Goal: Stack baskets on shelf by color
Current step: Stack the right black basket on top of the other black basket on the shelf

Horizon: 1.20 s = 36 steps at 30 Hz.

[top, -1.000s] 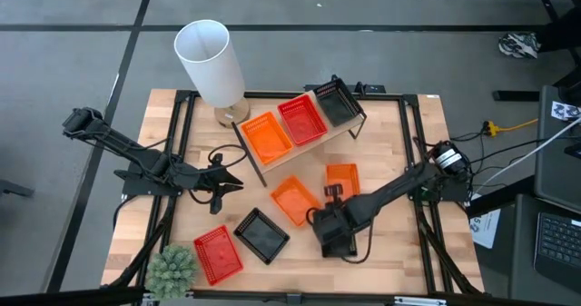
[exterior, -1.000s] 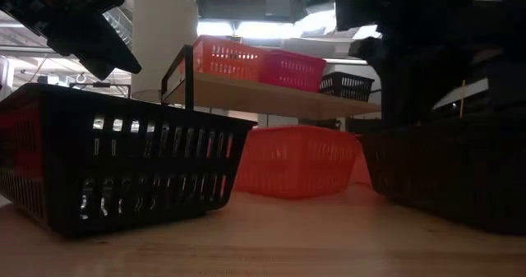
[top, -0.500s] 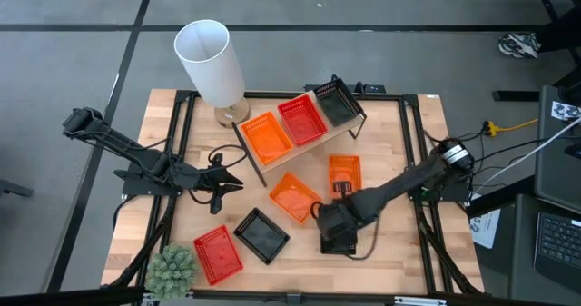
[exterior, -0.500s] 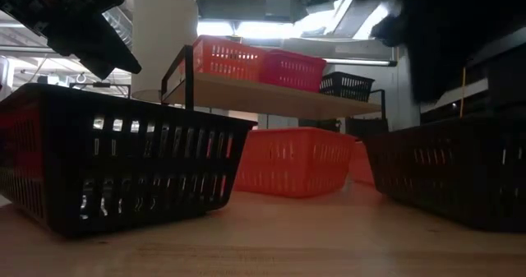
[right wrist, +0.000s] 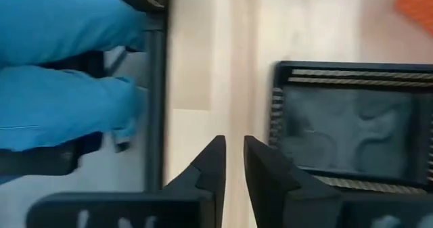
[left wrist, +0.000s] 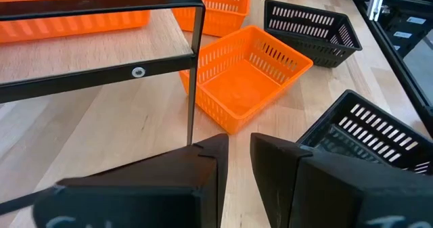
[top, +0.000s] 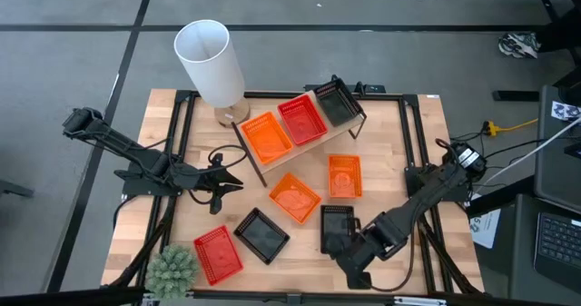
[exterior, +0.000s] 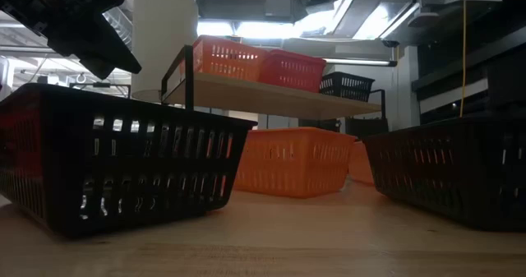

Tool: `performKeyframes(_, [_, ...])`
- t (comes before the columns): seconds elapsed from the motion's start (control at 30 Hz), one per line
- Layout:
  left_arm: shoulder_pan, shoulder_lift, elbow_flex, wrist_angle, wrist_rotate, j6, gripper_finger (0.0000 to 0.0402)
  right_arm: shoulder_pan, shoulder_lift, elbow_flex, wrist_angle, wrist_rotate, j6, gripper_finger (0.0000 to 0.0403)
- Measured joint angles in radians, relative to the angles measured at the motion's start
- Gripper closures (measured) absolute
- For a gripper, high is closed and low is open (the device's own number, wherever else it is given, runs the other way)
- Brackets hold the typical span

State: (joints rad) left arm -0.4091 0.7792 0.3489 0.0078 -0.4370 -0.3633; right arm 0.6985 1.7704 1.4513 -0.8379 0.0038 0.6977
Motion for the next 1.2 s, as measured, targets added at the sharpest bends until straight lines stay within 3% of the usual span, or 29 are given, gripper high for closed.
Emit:
performKeyframes(0.17, [0.0,0.0,0.0,0.0,0.0,-0.001,0.0345,0.008,0.018,-0.002,0.009,-0.032,0.0,0.032])
performKeyframes(0.53, [0.0,0.0,0.0,0.001,0.0,-0.001,0.0345,-0.01,0.125,-0.003,0.005,-0.024,-0.051,0.0212])
performKeyframes(0.8, [0.0,0.0,0.0,0.001,0.0,-0.001,0.0345,-0.023,0.216,-0.003,-0.013,0.036,-0.052,0.0196])
performKeyframes(1.0, [0.0,0.0,0.0,0.001,0.001,0.0,0.0345,-0.023,0.246,-0.003,-0.013,0.037,-0.048,0.0234])
performKeyframes(1.2, [0.0,0.0,0.0,0.001,0.0,0.0,0.0345,-0.028,0.245,-0.003,-0.012,0.037,0.024,0.0374])
